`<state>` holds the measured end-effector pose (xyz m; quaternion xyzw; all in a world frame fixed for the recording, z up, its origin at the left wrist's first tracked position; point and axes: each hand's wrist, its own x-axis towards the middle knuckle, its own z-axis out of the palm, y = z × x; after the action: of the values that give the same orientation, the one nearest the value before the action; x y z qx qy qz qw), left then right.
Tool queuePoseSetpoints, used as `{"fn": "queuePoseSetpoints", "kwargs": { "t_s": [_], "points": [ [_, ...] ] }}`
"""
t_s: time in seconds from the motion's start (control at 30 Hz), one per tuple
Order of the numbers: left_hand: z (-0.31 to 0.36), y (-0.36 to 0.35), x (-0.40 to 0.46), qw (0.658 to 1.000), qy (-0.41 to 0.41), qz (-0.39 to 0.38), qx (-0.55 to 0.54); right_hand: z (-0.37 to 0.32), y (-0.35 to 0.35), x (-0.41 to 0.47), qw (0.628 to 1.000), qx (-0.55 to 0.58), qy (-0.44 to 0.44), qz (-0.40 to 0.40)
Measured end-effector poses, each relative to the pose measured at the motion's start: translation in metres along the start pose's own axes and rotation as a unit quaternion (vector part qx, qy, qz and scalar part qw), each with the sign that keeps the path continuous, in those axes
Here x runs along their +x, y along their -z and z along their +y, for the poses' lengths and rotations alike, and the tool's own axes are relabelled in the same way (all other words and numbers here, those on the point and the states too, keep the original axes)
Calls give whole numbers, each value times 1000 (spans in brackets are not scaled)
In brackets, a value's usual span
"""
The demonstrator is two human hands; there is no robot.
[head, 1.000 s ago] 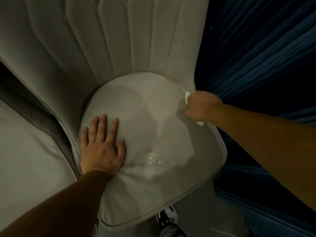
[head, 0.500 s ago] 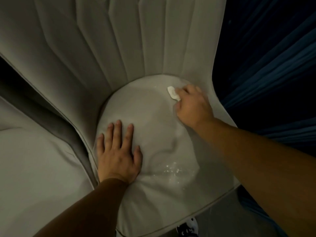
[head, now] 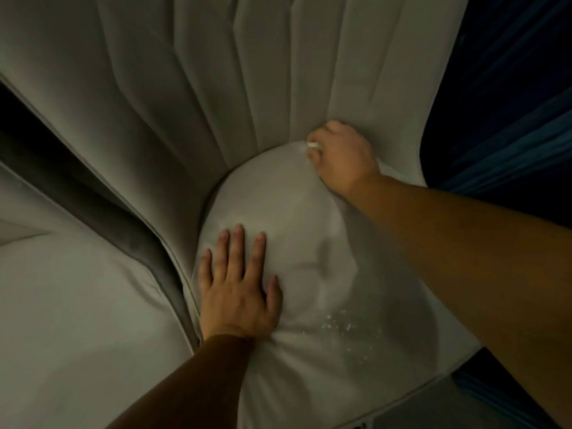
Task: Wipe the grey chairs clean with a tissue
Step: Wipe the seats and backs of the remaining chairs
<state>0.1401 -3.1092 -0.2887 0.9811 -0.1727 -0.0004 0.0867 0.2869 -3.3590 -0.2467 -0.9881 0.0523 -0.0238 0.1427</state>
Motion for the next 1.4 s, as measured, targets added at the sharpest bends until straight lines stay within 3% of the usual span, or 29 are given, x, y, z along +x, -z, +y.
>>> {"fn": "queuePoseSetpoints", "kwargs": {
  "t_s": [0.17, 0.3, 0.47, 0.6, 0.67, 0.73, 0.8, 0.87, 0.93, 1.03, 1.13, 1.27, 1.33, 1.4],
  "points": [
    [-3, -1, 2, 1000, -3, 5, -1, 7, -8, -20, 997, 81, -4, 15],
    [-3, -4, -1, 1000, -3, 2, 6, 6, -1, -26, 989, 148, 5, -23],
    [-2, -3, 0, 1000, 1, -7, -1, 7, 24, -65, 959, 160, 149, -179],
    [1, 4, -1, 1000, 11, -24, -8, 13, 53, -151, 911, 181, 143, -341],
    [0, 3, -2, 1000, 10, -22, -8, 18, 65, -199, 896, 173, 162, -376],
    [0, 2, -2, 1000, 12, -19, -6, 24, 71, -221, 898, 208, 152, -358],
    [0, 0, -2, 1000, 8, -13, 0, 32, 71, -207, 932, 257, 110, -232],
    [-1, -2, -1, 1000, 6, -9, 1, 43, 66, -167, 973, 214, 55, -63],
    [-2, -3, -2, 1000, 7, -5, 3, 50, 54, -123, 990, 133, 37, -4],
    [-3, -4, -2, 1000, 7, 1, 6, 51, 26, -89, 992, 108, -30, -50],
    [-2, -5, -1, 1000, 6, 4, 5, 41, 13, -96, 994, 101, -42, -26],
    [-5, -5, -3, 1000, 5, 1, -1, 24, 15, -161, 980, 91, 135, -111],
    [-4, -3, -3, 1000, 6, -1, -3, 20, 23, -206, 950, 157, 190, -192],
    [-3, -1, -3, 1000, 9, -3, -8, 12, 35, -247, 924, 124, 285, -221]
  ]
}}
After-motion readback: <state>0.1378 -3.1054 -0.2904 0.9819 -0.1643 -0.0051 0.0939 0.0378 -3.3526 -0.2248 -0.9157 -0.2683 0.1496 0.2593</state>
